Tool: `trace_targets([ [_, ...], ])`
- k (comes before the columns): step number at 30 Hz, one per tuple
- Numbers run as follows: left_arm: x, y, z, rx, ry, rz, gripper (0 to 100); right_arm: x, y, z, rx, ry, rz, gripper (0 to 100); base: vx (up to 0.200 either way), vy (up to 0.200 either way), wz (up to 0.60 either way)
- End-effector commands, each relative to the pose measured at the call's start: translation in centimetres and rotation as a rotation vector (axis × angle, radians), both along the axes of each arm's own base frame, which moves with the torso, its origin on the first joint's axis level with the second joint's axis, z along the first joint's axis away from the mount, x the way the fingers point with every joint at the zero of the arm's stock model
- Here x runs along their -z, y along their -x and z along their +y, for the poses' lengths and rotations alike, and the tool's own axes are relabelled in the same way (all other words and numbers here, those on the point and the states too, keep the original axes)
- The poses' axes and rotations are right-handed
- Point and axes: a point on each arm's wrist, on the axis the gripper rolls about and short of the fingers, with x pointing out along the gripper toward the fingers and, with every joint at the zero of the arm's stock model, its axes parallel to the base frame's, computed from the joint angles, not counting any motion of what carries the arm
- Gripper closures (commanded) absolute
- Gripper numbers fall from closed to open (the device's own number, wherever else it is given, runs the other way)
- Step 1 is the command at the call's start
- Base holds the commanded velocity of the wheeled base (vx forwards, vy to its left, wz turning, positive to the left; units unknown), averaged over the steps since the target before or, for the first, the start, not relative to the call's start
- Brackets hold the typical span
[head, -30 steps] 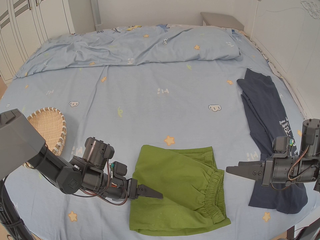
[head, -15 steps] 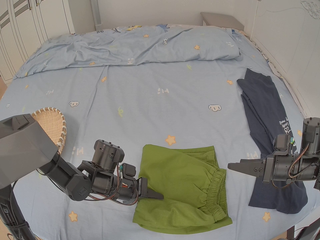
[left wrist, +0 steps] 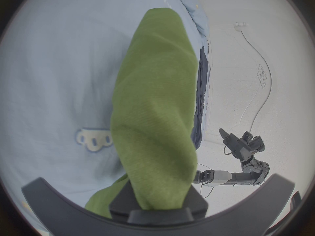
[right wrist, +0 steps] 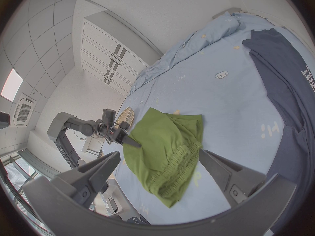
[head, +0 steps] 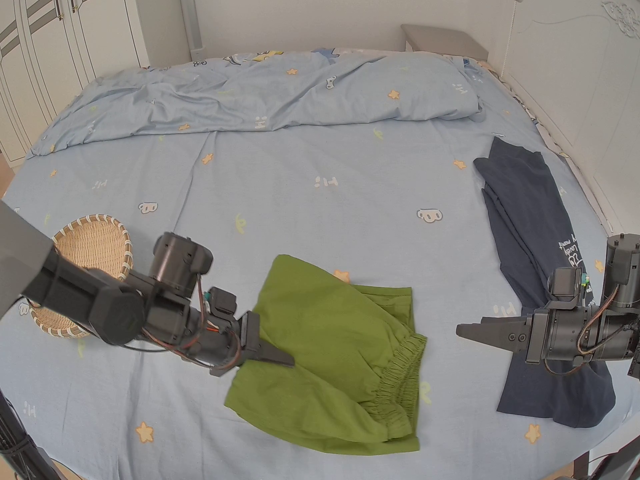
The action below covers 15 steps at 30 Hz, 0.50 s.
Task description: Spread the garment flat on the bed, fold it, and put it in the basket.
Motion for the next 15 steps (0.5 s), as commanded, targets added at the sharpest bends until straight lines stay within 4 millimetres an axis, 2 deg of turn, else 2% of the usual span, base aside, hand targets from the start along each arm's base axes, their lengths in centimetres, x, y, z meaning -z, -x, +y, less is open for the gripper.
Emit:
trace_targets([
  [1, -8.0, -1.4, 4.6, -0.069, -0.003, -0.212, 100, 0.0, -0.1, 0.0, 0.002, 0.002, 0.004, 0, 0.000, 0.000, 0.00],
  [3, -8.7, -1.9, 6.8, -0.081, -0.056, -0.224, 100, 0.0, -0.1, 0.0, 0.004, 0.001, 0.003, 0, 0.000, 0.000, 0.00],
  [5, -9.2, -2.2, 7.7, -0.084, -0.076, -0.234, 100, 0.0, -0.1, 0.0, 0.003, 0.002, 0.003, 0, 0.000, 0.000, 0.00],
  [11, -9.4, -2.6, 7.9, -0.087, -0.097, -0.227, 100, 0.1, 0.0, 0.1, -0.005, 0.004, 0.007, 0, 0.000, 0.000, 0.00],
  [15, -9.9, -2.4, 7.8, -0.089, -0.098, -0.238, 100, 0.1, 0.0, 0.1, -0.003, 0.004, 0.006, 0, 0.000, 0.200, 0.00],
])
